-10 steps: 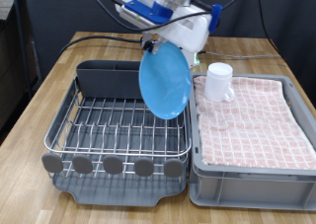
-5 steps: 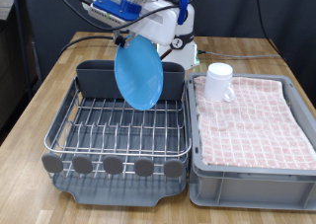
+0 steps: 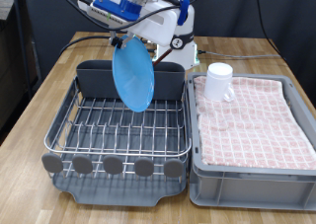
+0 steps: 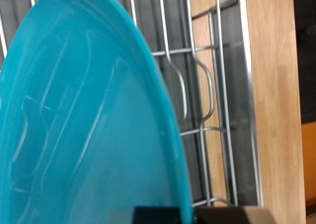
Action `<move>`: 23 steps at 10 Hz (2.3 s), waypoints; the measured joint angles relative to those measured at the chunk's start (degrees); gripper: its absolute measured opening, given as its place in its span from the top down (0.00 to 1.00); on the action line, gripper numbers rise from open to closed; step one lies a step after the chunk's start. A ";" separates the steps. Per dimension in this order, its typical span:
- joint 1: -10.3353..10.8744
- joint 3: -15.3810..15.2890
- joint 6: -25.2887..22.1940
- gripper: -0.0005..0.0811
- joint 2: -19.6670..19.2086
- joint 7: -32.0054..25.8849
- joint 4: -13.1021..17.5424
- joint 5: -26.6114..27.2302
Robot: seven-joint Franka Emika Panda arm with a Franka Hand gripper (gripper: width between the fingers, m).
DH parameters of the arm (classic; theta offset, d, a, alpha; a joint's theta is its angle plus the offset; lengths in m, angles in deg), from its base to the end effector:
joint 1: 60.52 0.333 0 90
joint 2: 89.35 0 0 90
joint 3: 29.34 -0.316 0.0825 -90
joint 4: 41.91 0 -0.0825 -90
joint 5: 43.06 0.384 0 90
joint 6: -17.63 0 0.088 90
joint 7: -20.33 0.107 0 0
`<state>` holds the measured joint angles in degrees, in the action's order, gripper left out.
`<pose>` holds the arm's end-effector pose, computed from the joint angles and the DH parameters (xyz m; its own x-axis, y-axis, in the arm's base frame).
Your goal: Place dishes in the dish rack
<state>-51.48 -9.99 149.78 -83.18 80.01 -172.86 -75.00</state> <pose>0.5032 -0.1043 0.4089 0.6222 -0.6881 0.3733 -0.7736 -0.6136 0.1583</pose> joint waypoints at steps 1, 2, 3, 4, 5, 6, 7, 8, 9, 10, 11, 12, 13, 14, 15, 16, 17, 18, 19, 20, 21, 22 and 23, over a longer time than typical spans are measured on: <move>-0.02 0.37 0.98 0.96 -0.21 -1.36 0.00 -0.84; -0.02 0.78 1.63 0.96 -0.32 -2.61 0.00 -1.71; -0.03 1.29 2.51 0.96 -0.38 -3.98 -0.01 -2.42; -0.04 1.86 3.51 0.96 -0.43 -5.36 -0.02 -2.83; -0.04 2.34 4.21 0.96 -0.46 -6.88 -0.02 -3.09; -0.04 2.71 4.66 0.96 -0.46 -8.81 -0.02 -3.11; -0.03 2.91 5.03 0.96 -0.48 -10.49 -0.02 -3.11; -0.03 2.90 4.93 0.96 -0.48 -10.09 -0.02 -3.06; -0.03 2.92 5.08 0.96 -0.48 -10.12 -0.02 -3.42; -0.03 3.11 5.83 0.96 -0.48 -10.70 -0.05 -4.56; -0.04 3.51 6.48 0.96 -0.48 -11.68 -0.06 -5.83; -0.04 4.03 7.23 0.96 -0.49 -13.37 -0.10 -6.65; -0.04 4.63 8.14 0.96 -0.54 -15.55 -0.15 -7.02; -0.05 5.35 9.30 0.96 -0.70 -17.82 -0.20 -7.08; -0.06 6.15 10.42 0.96 -1.07 -19.76 -0.22 -7.08; -0.07 6.91 11.49 0.96 -1.51 -21.37 -0.22 -6.91; -0.07 7.59 12.69 0.96 -2.05 -22.62 -0.21 -6.57; -0.07 8.13 13.79 0.96 -2.64 -23.44 -0.21 -6.23; -0.07 8.54 15.02 0.96 -3.30 -23.67 -0.21 -6.19; -0.07 8.79 15.77 0.96 -3.91 -23.69 -0.20 -6.17; -0.07 8.93 16.38 0.96 -4.50 -23.69 -0.19 -6.17; -0.07 8.99 16.67 0.96 -4.99 -23.69 -0.19 -6.21; -0.07 9.05 16.98 0.96 -5.43 -23.69 -0.18 -6.34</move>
<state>-51.55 -0.94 166.76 -88.61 56.32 -173.04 -81.34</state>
